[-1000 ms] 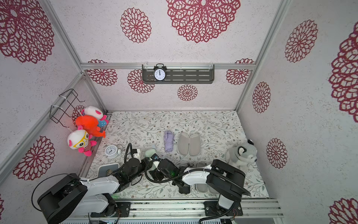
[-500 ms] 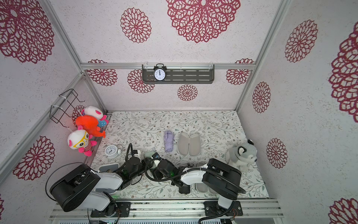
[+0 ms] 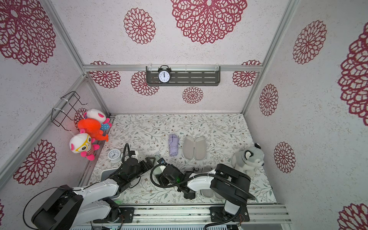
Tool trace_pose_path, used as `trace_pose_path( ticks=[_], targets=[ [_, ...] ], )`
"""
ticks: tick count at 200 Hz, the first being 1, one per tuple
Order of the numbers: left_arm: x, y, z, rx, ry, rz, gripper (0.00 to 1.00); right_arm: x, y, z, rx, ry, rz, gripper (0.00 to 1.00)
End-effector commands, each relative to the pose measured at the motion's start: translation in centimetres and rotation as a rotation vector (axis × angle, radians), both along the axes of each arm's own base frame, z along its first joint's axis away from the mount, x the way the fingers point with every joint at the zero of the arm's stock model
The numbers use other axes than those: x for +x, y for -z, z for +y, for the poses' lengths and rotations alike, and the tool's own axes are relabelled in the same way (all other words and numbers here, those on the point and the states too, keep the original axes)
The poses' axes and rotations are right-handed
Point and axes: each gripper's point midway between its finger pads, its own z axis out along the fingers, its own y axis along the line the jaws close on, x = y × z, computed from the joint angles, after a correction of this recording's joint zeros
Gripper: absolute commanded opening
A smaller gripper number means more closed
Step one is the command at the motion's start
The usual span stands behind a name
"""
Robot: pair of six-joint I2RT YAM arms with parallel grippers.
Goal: Put umbrellas into zippered umbrella sleeves
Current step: Place the umbrella sleeve at the center of the board, then adjust the umbrella sleeve at the center of the board.
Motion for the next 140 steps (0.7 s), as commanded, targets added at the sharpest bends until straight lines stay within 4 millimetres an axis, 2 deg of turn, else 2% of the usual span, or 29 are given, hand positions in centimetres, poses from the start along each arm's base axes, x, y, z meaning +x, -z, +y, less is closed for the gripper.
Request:
trace_pose_path(
  ticks=[1, 26, 49, 94, 109, 140],
  targets=[
    [0.1, 0.0, 1.6, 0.081, -0.014, 0.009, 0.98, -0.6, 1.7, -2.3, -0.084, 0.034, 0.034, 0.79],
    [1.0, -1.7, 1.9, 0.143, -0.012, -0.036, 0.99, -0.9, 1.1, -2.9, -0.068, 0.025, 0.031, 0.80],
    [1.6, -2.2, 0.2, 0.153, 0.079, -0.036, 0.97, -1.0, 0.8, -4.5, -0.070, 0.057, 0.013, 0.83],
    [1.8, 0.3, -1.5, 0.152, 0.155, 0.026, 0.85, -0.1, 1.0, -6.1, -0.054, 0.104, 0.020, 0.82],
    [1.6, 1.2, -2.2, 0.152, 0.184, 0.048, 0.79, 0.0, 1.1, -6.5, -0.043, 0.106, 0.029, 0.82],
    [0.6, 2.1, -3.0, 0.169, 0.218, 0.071, 0.72, 0.6, 0.8, -7.5, 0.001, 0.118, 0.042, 0.82]
  ],
)
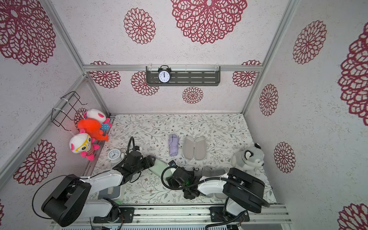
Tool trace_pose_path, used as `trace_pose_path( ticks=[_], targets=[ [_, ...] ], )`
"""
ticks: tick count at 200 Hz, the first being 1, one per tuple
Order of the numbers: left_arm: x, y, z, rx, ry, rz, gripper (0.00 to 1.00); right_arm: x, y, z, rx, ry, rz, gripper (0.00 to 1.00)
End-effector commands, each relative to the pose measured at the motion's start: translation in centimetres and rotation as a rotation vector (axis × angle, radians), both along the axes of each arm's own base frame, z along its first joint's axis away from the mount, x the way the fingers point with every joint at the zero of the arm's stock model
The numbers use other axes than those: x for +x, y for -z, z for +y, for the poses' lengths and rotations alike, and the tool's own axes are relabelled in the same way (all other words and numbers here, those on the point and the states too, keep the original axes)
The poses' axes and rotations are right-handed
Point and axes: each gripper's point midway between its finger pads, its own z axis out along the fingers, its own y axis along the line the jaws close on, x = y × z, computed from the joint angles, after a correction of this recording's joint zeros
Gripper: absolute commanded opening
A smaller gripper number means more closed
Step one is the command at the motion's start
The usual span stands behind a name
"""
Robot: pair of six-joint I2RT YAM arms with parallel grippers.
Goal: Put umbrellas into zippered umbrella sleeves
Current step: Adjust the umbrella sleeve at the center of the board.
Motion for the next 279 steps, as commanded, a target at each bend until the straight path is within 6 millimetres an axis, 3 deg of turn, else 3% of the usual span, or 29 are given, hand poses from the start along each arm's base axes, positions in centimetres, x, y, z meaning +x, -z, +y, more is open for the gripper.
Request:
trace_pose_path(
  ticks=[1, 19, 36, 98, 121, 135, 161, 184, 209, 250, 279],
  targets=[
    [-0.4, -0.2, -1.2, -0.002, 0.055, -0.015, 0.72, 0.9, -1.1, -0.9, 0.058, 0.035, -0.004, 0.82],
    [-1.3, 0.3, -1.9, -0.011, 0.073, 0.003, 0.60, 1.3, -1.4, -1.2, 0.045, 0.040, -0.032, 0.82],
    [-2.5, 0.6, -2.2, -0.026, 0.077, 0.015, 0.56, 1.7, -1.6, -1.1, 0.048, 0.030, -0.029, 0.81],
    [-5.9, 1.0, -2.1, -0.023, 0.087, 0.050, 0.54, 2.0, -3.2, -1.2, 0.104, -0.032, -0.080, 0.77],
    [-6.5, 0.4, -2.4, -0.054, 0.094, 0.049, 0.55, 2.1, -3.0, -0.7, 0.124, -0.053, -0.040, 0.76],
    [-6.9, 0.1, -1.3, -0.013, 0.076, 0.053, 0.57, 2.3, -2.6, -0.3, 0.121, -0.058, -0.017, 0.75],
    [-6.5, -1.0, 1.9, 0.097, -0.016, 0.004, 0.71, 2.5, -2.3, 0.7, 0.125, -0.068, 0.002, 0.74],
    [-5.4, -1.5, 1.3, 0.010, -0.010, -0.017, 0.86, 3.3, -1.8, 1.5, 0.111, -0.057, 0.011, 0.74],
    [-4.6, -1.5, 0.0, -0.003, 0.030, -0.008, 0.81, 3.8, -2.0, 3.5, 0.120, -0.108, 0.009, 0.74],
    [-5.6, -0.1, 1.2, 0.031, 0.000, 0.032, 0.72, 4.7, -3.1, 7.0, 0.135, -0.215, -0.021, 0.74],
    [-6.6, -0.1, 1.5, 0.005, -0.012, 0.044, 0.69, 5.8, -4.5, 7.0, 0.135, -0.182, -0.079, 0.79]
  ],
)
